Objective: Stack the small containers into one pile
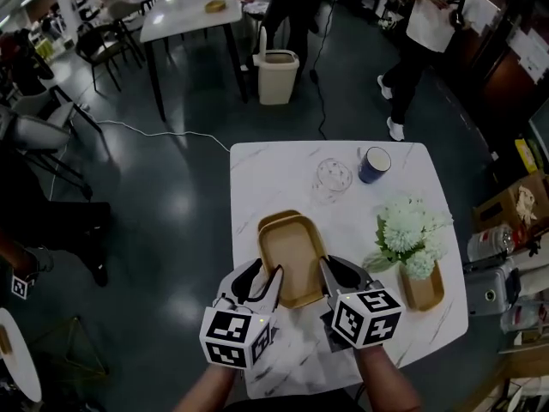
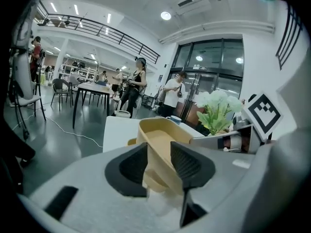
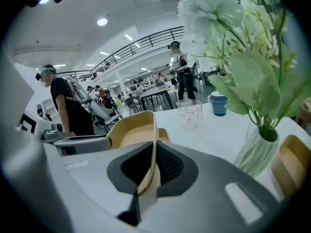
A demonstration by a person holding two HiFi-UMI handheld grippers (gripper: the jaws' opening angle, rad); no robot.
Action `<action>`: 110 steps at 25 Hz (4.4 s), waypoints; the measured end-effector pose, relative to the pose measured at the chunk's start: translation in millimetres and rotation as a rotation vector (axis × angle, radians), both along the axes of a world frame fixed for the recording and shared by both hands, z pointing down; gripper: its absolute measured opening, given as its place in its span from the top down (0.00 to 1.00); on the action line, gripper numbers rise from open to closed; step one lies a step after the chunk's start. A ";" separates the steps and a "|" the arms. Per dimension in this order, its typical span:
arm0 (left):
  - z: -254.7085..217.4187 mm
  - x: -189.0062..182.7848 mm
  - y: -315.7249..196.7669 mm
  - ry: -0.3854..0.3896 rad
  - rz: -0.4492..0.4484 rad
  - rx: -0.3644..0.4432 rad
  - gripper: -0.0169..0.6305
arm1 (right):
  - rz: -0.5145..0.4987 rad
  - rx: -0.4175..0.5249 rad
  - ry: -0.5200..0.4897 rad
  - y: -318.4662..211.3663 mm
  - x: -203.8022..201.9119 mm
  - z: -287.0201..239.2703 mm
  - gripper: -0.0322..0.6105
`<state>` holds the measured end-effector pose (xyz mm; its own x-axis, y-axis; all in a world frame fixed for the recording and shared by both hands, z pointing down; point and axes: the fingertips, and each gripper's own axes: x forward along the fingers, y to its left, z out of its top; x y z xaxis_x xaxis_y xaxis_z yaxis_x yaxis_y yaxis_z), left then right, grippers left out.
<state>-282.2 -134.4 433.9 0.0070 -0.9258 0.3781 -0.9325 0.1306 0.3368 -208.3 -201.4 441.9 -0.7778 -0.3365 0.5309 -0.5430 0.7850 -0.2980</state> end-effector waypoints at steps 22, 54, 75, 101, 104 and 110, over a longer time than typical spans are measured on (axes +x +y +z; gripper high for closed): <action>36.1 -31.2 -30.7 0.018 -0.026 -0.059 0.73 | -0.029 0.030 0.082 -33.5 -29.5 32.7 0.92; 69.3 -13.9 -24.6 0.048 -0.043 -0.108 0.71 | 0.011 0.033 0.145 -31.9 -19.8 82.0 0.87; 23.5 29.1 23.9 0.045 0.068 -0.016 0.71 | 0.065 -0.001 0.081 24.6 31.2 37.3 0.93; -14.8 275.5 -26.1 0.036 0.165 0.034 0.70 | 0.115 -0.025 0.081 -16.4 285.5 8.7 0.93; -16.7 294.7 -44.6 0.029 0.190 0.045 0.70 | 0.133 -0.014 0.080 -34.2 305.3 6.4 0.93; -18.8 322.8 -80.0 0.038 0.219 0.068 0.70 | 0.151 0.006 0.085 -69.4 334.2 2.8 0.93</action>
